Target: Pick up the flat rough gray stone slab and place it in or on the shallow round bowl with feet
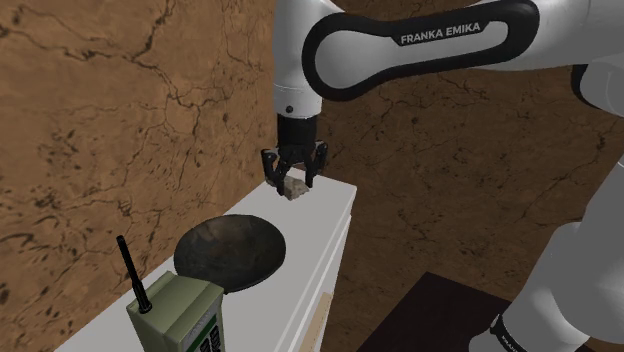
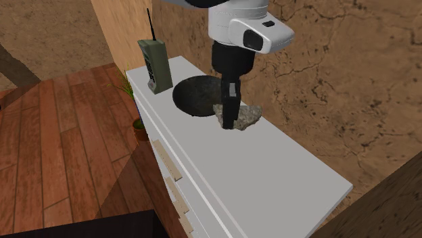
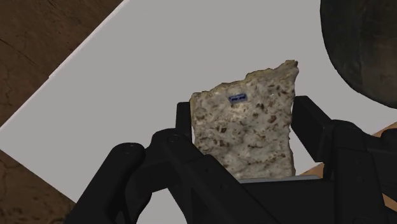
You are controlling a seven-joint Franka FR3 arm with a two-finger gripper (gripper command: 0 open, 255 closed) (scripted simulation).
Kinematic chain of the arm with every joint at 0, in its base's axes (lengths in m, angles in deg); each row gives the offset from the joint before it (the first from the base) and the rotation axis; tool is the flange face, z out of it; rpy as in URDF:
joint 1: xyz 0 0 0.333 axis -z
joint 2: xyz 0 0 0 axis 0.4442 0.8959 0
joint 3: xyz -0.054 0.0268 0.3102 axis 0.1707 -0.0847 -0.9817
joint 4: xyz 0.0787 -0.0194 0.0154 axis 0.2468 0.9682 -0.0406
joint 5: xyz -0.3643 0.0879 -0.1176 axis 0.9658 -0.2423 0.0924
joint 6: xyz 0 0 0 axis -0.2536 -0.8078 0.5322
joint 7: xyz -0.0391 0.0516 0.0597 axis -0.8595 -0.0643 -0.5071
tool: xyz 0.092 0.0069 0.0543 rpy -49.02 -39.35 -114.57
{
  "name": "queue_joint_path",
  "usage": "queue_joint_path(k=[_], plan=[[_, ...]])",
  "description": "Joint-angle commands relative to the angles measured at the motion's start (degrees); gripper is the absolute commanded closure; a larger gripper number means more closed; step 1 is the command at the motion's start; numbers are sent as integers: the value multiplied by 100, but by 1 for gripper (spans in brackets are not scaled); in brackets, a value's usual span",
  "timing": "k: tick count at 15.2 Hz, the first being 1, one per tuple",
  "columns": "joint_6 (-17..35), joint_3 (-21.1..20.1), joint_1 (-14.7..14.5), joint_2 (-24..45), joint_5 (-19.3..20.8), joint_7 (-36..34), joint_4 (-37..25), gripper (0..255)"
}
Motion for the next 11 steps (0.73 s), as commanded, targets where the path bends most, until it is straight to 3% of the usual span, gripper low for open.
queue_joint_path(k=[1,6,11], plan=[[-166,2,2,-13,-7,13,-153,255],[-531,-1,-1,-13,-10,23,-517,255],[-606,-331,-404,386,152,-725,-924,255]])
